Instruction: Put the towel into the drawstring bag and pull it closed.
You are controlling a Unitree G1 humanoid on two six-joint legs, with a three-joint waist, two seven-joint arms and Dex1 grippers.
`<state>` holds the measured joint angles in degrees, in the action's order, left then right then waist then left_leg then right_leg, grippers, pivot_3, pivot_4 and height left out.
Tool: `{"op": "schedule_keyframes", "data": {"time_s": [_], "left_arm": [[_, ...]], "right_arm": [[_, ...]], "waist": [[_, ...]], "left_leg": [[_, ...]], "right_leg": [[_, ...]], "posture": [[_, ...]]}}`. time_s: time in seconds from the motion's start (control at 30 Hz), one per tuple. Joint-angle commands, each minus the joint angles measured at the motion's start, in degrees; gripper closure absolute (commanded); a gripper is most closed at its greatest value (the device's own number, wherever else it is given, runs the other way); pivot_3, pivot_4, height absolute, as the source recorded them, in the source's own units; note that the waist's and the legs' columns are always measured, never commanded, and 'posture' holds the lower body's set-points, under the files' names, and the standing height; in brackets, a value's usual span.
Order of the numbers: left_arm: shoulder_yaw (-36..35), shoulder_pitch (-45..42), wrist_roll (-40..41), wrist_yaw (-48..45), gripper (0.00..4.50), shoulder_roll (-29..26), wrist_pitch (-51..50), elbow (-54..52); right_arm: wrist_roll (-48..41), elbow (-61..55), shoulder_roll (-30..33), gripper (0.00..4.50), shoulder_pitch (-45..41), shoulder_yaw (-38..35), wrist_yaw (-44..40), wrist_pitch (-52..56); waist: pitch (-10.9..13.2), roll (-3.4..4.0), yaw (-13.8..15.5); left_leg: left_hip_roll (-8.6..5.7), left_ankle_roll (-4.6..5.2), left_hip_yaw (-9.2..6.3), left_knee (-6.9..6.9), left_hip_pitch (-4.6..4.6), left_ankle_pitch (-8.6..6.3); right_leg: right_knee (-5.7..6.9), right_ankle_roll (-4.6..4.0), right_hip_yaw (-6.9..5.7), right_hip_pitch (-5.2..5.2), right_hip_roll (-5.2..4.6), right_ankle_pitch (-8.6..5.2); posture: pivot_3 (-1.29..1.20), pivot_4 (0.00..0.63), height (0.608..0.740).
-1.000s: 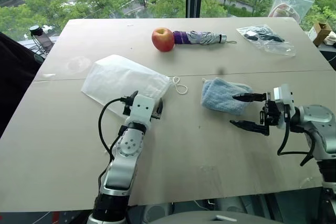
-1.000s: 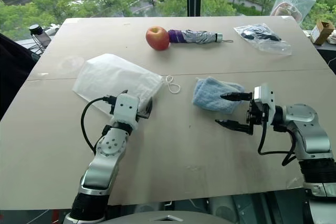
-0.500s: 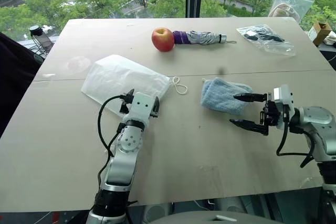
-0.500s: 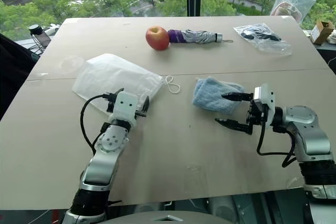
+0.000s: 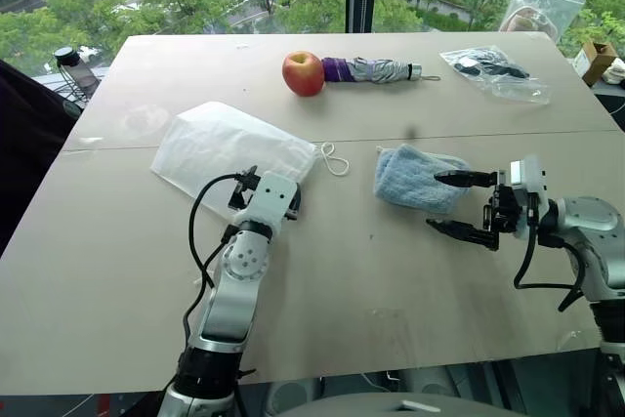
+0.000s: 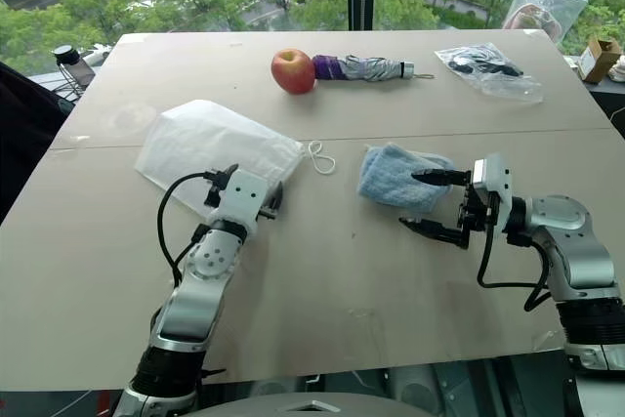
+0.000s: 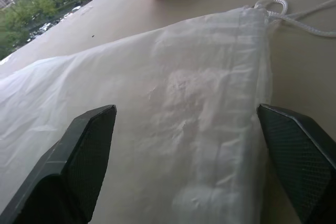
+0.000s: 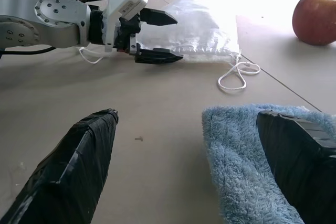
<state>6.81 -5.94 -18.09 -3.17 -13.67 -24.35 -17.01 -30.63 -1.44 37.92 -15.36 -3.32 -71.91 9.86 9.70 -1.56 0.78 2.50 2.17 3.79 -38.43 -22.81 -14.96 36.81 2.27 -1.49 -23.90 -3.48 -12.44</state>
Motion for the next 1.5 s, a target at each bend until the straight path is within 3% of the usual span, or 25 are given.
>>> {"op": "schedule_keyframes", "data": {"time_s": [0.03, 0.5, 0.7, 0.83, 0.93, 1.0, 1.27, 1.4, 1.5], "left_arm": [[-0.60, -0.15, -1.88, 2.11, 0.07, 1.00, -0.55, -2.47], [-0.34, 0.18, -11.85, 8.06, 0.07, 0.41, -2.46, -3.16], [0.80, -0.07, -16.91, 7.04, 0.07, -3.73, -2.09, -1.94], [0.26, -0.50, -17.90, 7.20, 1.95, -4.79, -1.32, -1.21], [-0.17, -0.61, -18.58, 7.57, 3.66, -5.42, -0.59, -1.13], [-0.38, -0.90, -19.14, 7.58, 4.48, -5.93, -0.29, -1.00], [-0.47, -1.42, -21.17, 7.23, 4.48, -9.00, 2.76, -1.00], [-0.82, -2.19, -19.65, 4.78, 4.48, -9.70, 4.15, -2.78], [-1.65, -3.69, -15.74, 0.60, 4.48, -9.26, 4.80, -4.58]], "right_arm": [[-1.01, -1.95, 0.48, 0.00, -0.61, -2.01, 0.36, -0.28], [-0.80, -1.04, 0.09, 0.00, -1.15, -1.65, 0.47, -0.73], [-0.58, -0.78, -0.15, 0.00, -1.44, -1.54, 0.71, -1.03], [-0.54, -0.81, -0.36, 0.00, -1.40, -1.57, 0.93, -1.28], [-0.55, -0.94, -0.54, 0.00, -1.15, -1.63, 1.10, -1.54], [-0.53, -0.92, -0.68, 0.00, -1.13, -1.61, 1.20, -1.65], [0.51, -0.04, -1.88, 0.00, -1.66, -1.52, 3.57, -2.04], [8.33, 1.66, -2.95, 0.00, -3.69, -0.94, 17.62, 3.23], [11.29, 0.53, -0.85, 0.00, -4.50, 0.81, 21.59, 10.94]], "waist": [[0.00, 0.00, 0.01], [0.00, 0.00, 0.01], [0.00, 0.00, 0.00], [0.00, 0.00, 0.01], [0.00, 0.00, 0.01], [0.00, 0.00, 0.01], [0.00, 0.00, 0.00], [0.00, 0.01, -0.01], [0.00, 0.01, 0.13]], "left_leg": [[0.01, 0.00, -0.01, 0.00, 0.00, 0.00], [0.03, 0.00, -0.02, 0.00, 0.00, 0.00], [0.02, 0.00, -0.02, 0.00, 0.00, 0.00], [0.10, 0.00, -0.01, 0.00, 0.00, 0.00], [0.11, 0.00, 0.00, 0.00, 0.00, 0.00], [0.11, 0.00, 0.00, 0.00, 0.00, 0.00], [0.14, 0.00, 0.00, 0.00, 0.00, 0.00], [0.16, 0.00, 0.04, -0.01, 0.01, 0.00], [0.15, 0.00, 0.08, -0.02, -0.01, 0.00]], "right_leg": [[0.00, 0.00, 0.00, 0.00, 0.00, 0.00], [0.01, 0.00, -0.01, 0.00, -0.02, 0.00], [0.02, 0.00, -0.04, 0.00, -0.03, 0.00], [0.03, 0.00, -0.04, 0.00, -0.06, 0.00], [0.02, 0.00, -0.04, 0.00, -0.11, 0.00], [0.02, 0.00, -0.05, 0.00, -0.11, 0.00], [0.03, 0.00, -0.07, 0.00, -0.11, 0.01], [0.05, 0.00, -0.06, -0.01, -0.14, 0.01], [0.05, -0.01, -0.06, -0.01, -0.20, 0.01]], "posture": [[0.00, 0.150, 0.740], [0.00, 0.150, 0.740], [0.00, 0.150, 0.740], [0.00, 0.150, 0.740], [0.00, 0.150, 0.740], [0.00, 0.150, 0.740], [0.00, 0.150, 0.740], [0.00, 0.150, 0.740], [0.00, 0.150, 0.740]]}}
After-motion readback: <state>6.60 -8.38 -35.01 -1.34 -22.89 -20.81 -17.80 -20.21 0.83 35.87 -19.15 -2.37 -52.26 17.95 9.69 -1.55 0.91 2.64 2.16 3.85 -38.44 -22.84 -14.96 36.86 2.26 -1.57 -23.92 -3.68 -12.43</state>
